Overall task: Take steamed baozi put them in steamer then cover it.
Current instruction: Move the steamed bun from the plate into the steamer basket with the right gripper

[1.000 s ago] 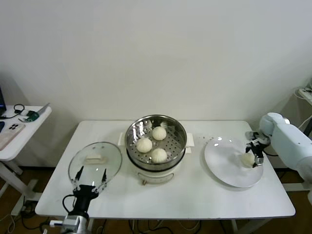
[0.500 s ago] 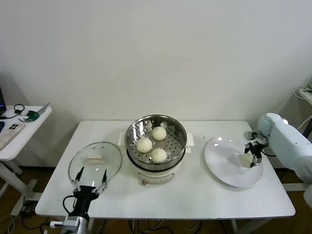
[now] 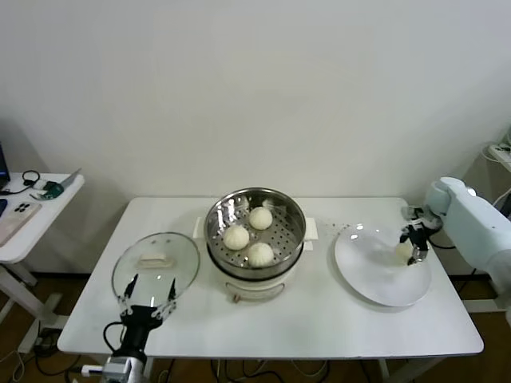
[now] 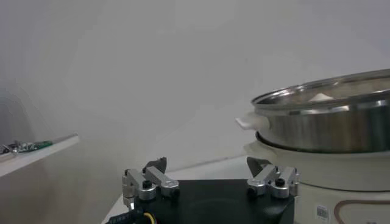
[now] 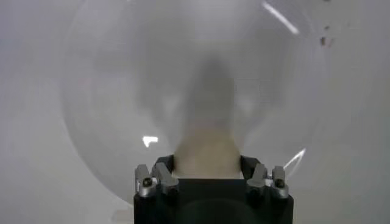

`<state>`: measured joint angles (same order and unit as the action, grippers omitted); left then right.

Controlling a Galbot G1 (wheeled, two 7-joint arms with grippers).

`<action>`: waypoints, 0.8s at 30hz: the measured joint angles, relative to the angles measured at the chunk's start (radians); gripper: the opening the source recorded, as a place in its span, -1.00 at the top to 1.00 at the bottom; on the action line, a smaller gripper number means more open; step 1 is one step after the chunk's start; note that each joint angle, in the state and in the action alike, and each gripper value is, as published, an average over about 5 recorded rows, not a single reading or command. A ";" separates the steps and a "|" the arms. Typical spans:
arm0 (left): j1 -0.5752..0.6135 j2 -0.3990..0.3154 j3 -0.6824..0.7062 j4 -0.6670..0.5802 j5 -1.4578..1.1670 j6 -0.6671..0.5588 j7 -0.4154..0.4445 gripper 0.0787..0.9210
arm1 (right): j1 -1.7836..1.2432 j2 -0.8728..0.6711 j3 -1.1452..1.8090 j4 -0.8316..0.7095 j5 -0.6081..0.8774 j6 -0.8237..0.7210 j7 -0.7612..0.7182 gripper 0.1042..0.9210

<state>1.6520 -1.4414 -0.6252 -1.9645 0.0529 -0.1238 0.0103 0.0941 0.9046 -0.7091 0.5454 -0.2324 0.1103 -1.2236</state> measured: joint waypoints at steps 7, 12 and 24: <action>0.011 -0.001 0.017 -0.019 -0.003 0.001 0.002 -0.77 | 0.158 0.009 -0.209 0.086 0.302 -0.106 0.042 -0.47; 0.023 -0.003 0.026 -0.034 -0.003 -0.002 0.003 -0.77 | 0.299 0.037 -0.383 0.139 0.518 -0.171 0.068 -0.47; 0.032 -0.001 0.044 -0.052 0.003 -0.011 0.004 -0.77 | 0.586 0.153 -0.743 0.280 0.966 -0.288 0.134 -0.47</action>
<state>1.6844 -1.4424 -0.5809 -2.0170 0.0559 -0.1349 0.0138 0.6802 1.0571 -1.4523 0.8250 0.7339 -0.1774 -1.0893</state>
